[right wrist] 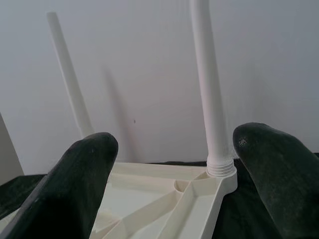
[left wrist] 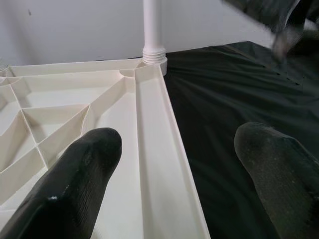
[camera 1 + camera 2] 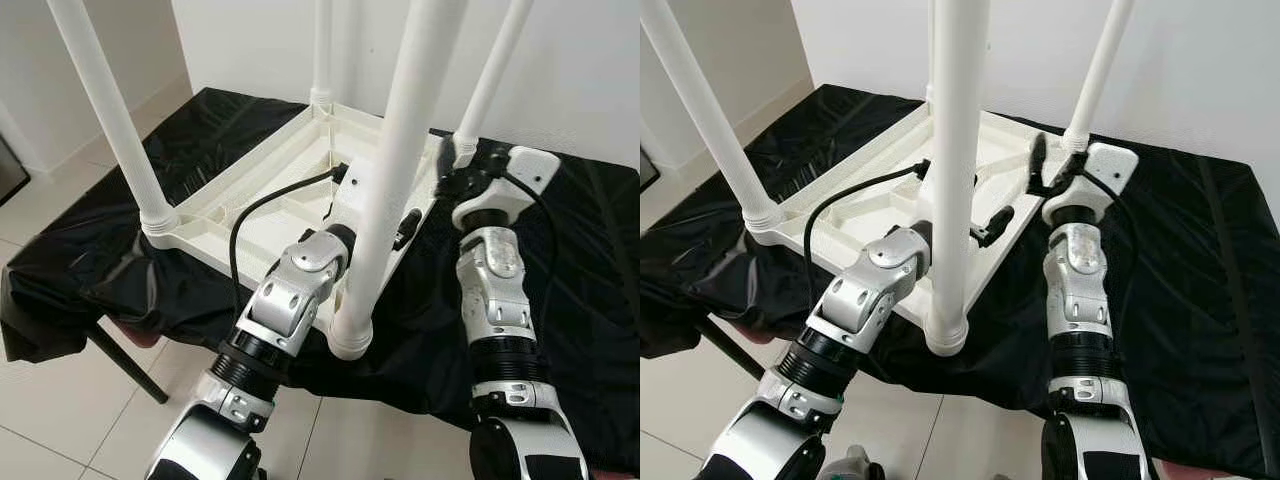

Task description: Building children table

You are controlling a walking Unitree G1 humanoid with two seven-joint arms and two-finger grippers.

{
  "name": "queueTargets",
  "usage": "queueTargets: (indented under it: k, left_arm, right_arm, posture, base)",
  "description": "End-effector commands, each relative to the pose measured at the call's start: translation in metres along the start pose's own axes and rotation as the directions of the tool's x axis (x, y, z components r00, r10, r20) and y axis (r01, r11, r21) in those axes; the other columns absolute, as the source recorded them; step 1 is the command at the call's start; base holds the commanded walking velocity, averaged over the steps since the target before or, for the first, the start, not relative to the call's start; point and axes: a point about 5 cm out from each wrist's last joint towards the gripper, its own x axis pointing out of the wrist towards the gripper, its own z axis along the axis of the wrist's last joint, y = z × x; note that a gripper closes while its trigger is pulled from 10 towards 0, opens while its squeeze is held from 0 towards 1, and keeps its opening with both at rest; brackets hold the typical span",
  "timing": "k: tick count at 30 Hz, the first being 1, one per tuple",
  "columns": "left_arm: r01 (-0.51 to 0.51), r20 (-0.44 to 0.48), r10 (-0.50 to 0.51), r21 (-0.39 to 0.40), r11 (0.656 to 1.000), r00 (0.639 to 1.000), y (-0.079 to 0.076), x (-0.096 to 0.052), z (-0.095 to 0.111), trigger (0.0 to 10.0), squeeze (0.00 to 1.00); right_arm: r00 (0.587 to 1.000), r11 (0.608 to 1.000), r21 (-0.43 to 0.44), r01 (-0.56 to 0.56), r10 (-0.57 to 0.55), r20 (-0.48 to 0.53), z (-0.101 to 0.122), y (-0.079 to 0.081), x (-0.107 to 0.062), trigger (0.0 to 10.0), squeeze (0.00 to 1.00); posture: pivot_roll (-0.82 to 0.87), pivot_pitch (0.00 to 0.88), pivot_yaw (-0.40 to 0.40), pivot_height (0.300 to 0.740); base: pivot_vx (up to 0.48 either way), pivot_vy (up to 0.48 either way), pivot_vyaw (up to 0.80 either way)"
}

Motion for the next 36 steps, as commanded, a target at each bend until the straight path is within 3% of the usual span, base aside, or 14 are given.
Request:
queueTargets:
  k: [1,3,5,9,10,11,14,16,18,19,23,30,32,36]
  left_arm:
    - [-0.030,-0.033,0.031,0.044,0.999,0.999,0.014,-0.004,-0.007,10.0,0.00]
    - [-0.072,-0.049,0.075,0.060,0.996,0.996,0.029,-0.012,-0.012,10.0,0.00]
    - [-0.072,-0.049,0.075,0.060,0.996,0.996,0.029,-0.012,-0.012,10.0,0.00]
    - [-0.149,-0.080,0.157,0.104,0.983,0.984,0.058,-0.030,-0.020,10.0,0.00]
    - [-0.192,-0.098,0.206,0.134,0.972,0.974,0.074,-0.043,-0.024,10.0,0.00]
    - [-0.255,-0.146,0.284,0.187,0.948,0.948,0.103,-0.072,-0.033,10.0,0.00]
    - [-0.266,-0.160,0.300,0.202,0.943,0.941,0.110,-0.081,-0.035,10.0,0.00]
    - [-0.264,-0.194,0.313,0.240,0.934,0.930,0.120,-0.100,-0.039,10.0,0.00]
    - [-0.254,-0.205,0.308,0.253,0.934,0.929,0.122,-0.106,-0.040,10.0,0.00]
    - [-0.170,-0.258,0.245,0.281,0.945,0.935,0.119,-0.123,-0.044,10.0,0.00]
    - [-0.034,-0.319,0.140,0.315,0.948,0.938,0.108,-0.138,-0.046,10.0,0.00]
    - [0.124,-0.402,0.011,0.308,0.943,0.915,0.091,-0.152,-0.051,10.0,0.00]
    - [0.188,-0.460,-0.045,0.271,0.944,0.887,0.080,-0.156,-0.061,10.0,0.00]
    - [0.210,-0.480,-0.076,0.231,0.950,0.874,0.071,-0.151,-0.069,10.0,0.00]
  right_arm:
    - [0.999,1.000,0.017,-0.001,0.000,0.044,0.007,0.002,0.000,10.0,0.00]
    - [0.999,1.000,0.015,0.002,-0.003,0.046,0.007,0.002,0.000,10.0,0.00]
    - [0.999,1.000,0.015,0.002,-0.003,0.046,0.007,0.002,0.000,10.0,0.00]
    - [0.999,1.000,0.009,0.006,-0.007,0.033,0.003,0.002,-0.001,10.0,0.00]
    - [1.000,1.000,0.007,0.008,-0.008,0.019,-0.001,0.002,-0.003,10.0,0.00]
    - [1.000,1.000,0.002,0.004,-0.004,-0.007,-0.007,0.003,-0.007,10.0,0.00]
    - [1.000,1.000,-0.002,0.004,-0.004,-0.009,-0.008,0.004,-0.008,10.0,0.00]
    - [1.000,1.000,0.002,-0.010,0.010,-0.013,-0.010,0.006,-0.011,10.0,0.00]
    - [1.000,1.000,0.000,-0.017,0.017,-0.012,-0.010,0.007,-0.012,10.0,0.00]
    - [1.000,1.000,0.001,-0.023,0.023,-0.018,-0.011,0.007,-0.012,10.0,0.00]
    - [0.999,1.000,0.002,-0.025,0.025,-0.020,-0.011,0.006,-0.011,10.0,0.00]
    - [1.000,1.000,0.003,-0.024,0.024,-0.012,-0.009,0.005,-0.010,10.0,0.00]
    - [1.000,1.000,0.001,-0.021,0.021,-0.006,-0.007,0.003,-0.010,10.0,0.00]
    - [1.000,1.000,-0.007,-0.009,0.009,0.000,-0.005,-0.001,-0.011,10.0,0.00]
  posture:
    - [0.05,0.012,0.006,0.740]
    - [0.06,0.008,0.004,0.740]
    - [0.06,0.008,0.004,0.740]
    - [0.07,0.004,-0.004,0.740]
    - [0.07,0.003,-0.006,0.740]
    - [0.08,0.000,-0.009,0.740]
    - [0.08,0.000,-0.009,0.740]
    - [0.08,0.000,-0.011,0.740]
    - [0.08,0.000,-0.012,0.740]
    - [0.09,0.000,-0.015,0.740]
    - [0.09,0.000,-0.016,0.740]
    - [0.09,0.000,-0.017,0.740]
    - [0.08,0.004,-0.013,0.740]
    - [0.07,0.007,-0.007,0.740]
  base:
    - [0.000,0.000,0.00]
    - [0.000,0.000,0.00]
    - [0.000,0.000,0.00]
    - [0.000,0.000,0.00]
    - [0.000,0.000,0.00]
    - [0.000,0.000,0.00]
    - [0.000,0.000,0.00]
    - [0.000,0.000,0.00]
    - [0.000,0.000,0.00]
    - [0.000,0.000,0.00]
    - [0.000,0.000,0.00]
    - [0.000,0.000,0.00]
    - [0.000,0.000,0.00]
    - [0.000,0.000,0.00]
